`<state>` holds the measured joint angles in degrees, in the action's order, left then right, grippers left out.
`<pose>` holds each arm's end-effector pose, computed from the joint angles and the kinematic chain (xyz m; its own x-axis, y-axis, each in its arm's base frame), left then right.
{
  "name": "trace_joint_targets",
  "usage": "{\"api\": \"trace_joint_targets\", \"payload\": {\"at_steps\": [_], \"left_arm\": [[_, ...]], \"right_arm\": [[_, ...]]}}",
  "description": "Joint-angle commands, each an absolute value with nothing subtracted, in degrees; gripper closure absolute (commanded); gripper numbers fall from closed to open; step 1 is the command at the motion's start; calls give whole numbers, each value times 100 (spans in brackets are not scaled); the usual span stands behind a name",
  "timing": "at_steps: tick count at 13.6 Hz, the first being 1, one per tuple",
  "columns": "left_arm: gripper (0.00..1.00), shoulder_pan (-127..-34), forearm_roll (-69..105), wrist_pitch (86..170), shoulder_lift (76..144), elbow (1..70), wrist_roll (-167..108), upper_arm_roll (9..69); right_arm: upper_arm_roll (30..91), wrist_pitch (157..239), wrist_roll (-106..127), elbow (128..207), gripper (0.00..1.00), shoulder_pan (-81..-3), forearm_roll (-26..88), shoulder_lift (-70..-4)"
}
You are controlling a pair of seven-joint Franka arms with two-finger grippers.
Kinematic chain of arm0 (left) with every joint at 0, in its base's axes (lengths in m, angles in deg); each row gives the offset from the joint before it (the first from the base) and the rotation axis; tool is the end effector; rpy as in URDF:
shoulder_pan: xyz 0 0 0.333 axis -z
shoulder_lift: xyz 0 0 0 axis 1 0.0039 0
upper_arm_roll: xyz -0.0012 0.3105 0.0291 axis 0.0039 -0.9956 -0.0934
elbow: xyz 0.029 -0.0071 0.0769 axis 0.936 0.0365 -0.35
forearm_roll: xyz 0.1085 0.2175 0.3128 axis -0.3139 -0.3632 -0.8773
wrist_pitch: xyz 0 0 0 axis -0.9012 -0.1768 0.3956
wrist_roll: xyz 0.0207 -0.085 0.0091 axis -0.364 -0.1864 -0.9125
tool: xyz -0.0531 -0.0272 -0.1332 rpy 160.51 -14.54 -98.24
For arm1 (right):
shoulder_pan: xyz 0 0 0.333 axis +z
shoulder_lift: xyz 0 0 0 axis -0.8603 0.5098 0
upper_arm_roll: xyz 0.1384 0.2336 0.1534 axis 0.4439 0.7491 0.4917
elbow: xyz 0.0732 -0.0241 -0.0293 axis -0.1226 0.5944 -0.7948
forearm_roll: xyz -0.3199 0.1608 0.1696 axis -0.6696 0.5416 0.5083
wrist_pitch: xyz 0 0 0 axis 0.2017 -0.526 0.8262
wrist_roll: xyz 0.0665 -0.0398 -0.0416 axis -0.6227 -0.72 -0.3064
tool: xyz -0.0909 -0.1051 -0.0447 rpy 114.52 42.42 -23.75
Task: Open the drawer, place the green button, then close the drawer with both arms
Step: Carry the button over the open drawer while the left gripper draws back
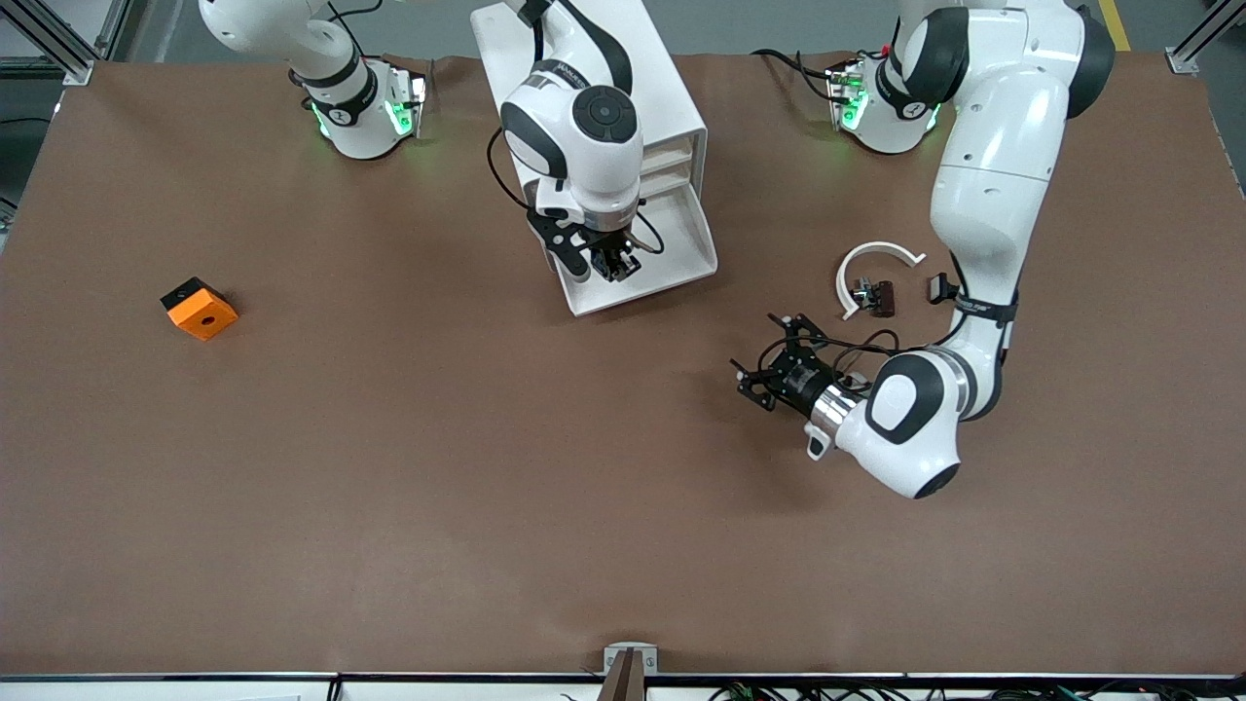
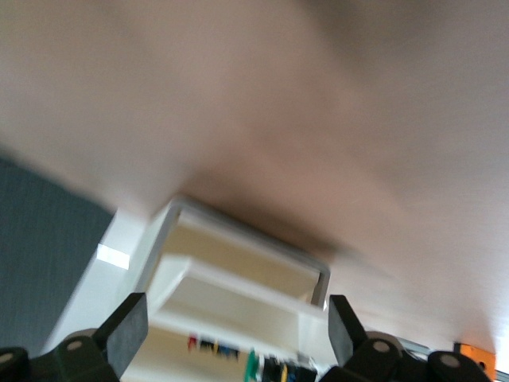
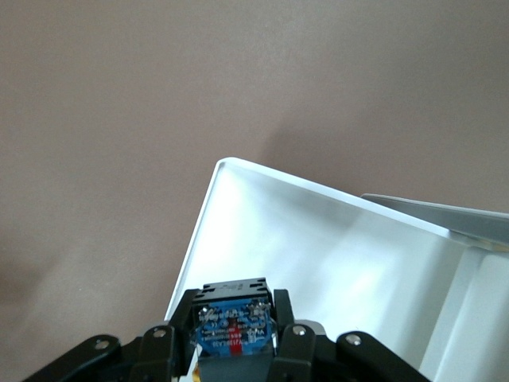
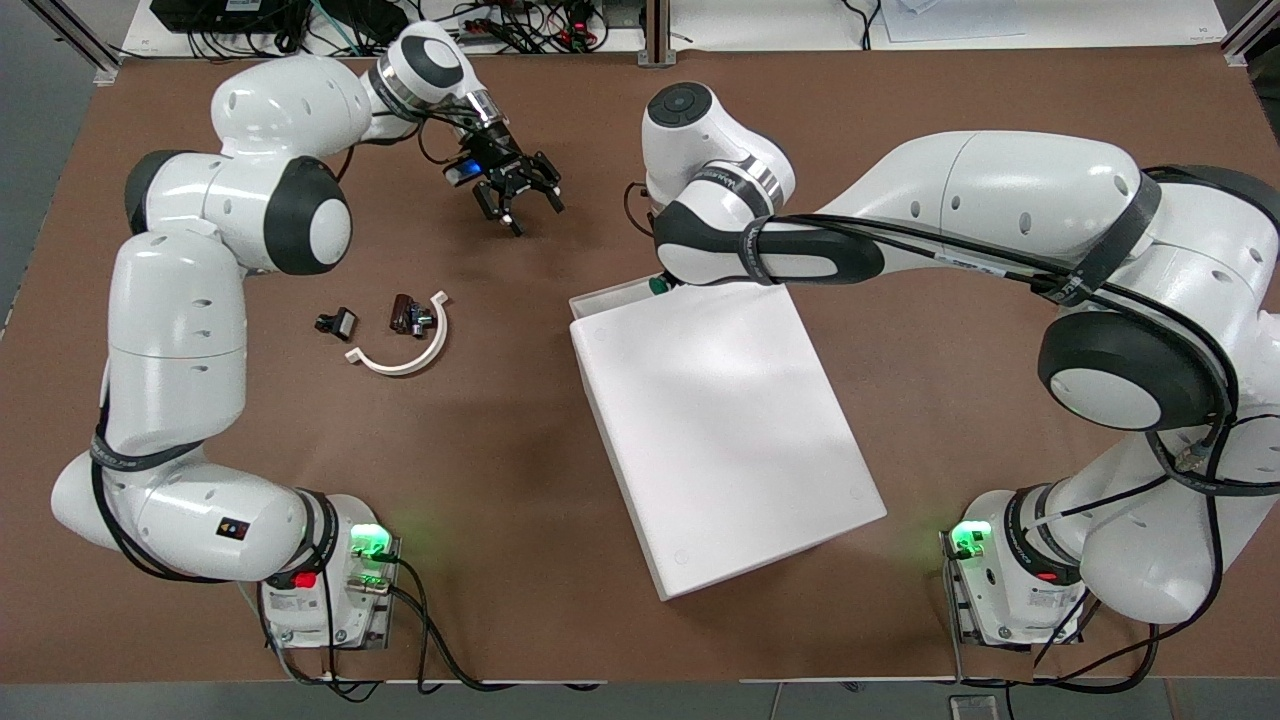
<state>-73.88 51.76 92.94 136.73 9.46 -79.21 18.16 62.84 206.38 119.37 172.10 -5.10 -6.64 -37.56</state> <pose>0.6039 -0.2598 0.1675 0.2348 0.5399 -0.8083 0.6985 -0.6720 -0.2460 0.4010 0.5006 0.2773 0.6104 -0.7913 0.0350 -0.7921 -0.6096 0.0325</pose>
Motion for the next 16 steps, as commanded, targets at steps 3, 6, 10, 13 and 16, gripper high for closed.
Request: {"api": "trace_joint_targets", "payload": {"at_steps": [3, 6, 10, 13, 16], "left_arm": [[0, -7185, 4421, 10371, 13334, 1008, -6811, 1750], [0, -7141, 4307, 11231, 13272, 1025, -6283, 1750], [0, -7027, 3560, 12163, 13105, 1069, -6177, 1865], [0, -6886, 3348, 12561, 13070, 1166, -6159, 1865], [0, -6886, 3269, 12604, 12842, 1218, -6159, 1865]], "right_arm": [[6238, 20688, 12081, 17209, 100, -433, -749, -3690], [6238, 20688, 12081, 17165, 100, -424, -705, -3576], [6238, 20697, 12081, 17078, 100, -354, -696, -3357], [6247, 20671, 12029, 16928, 71, -415, -583, -3347], [6238, 20618, 11871, 16692, 0, -494, -547, -3356]]}}
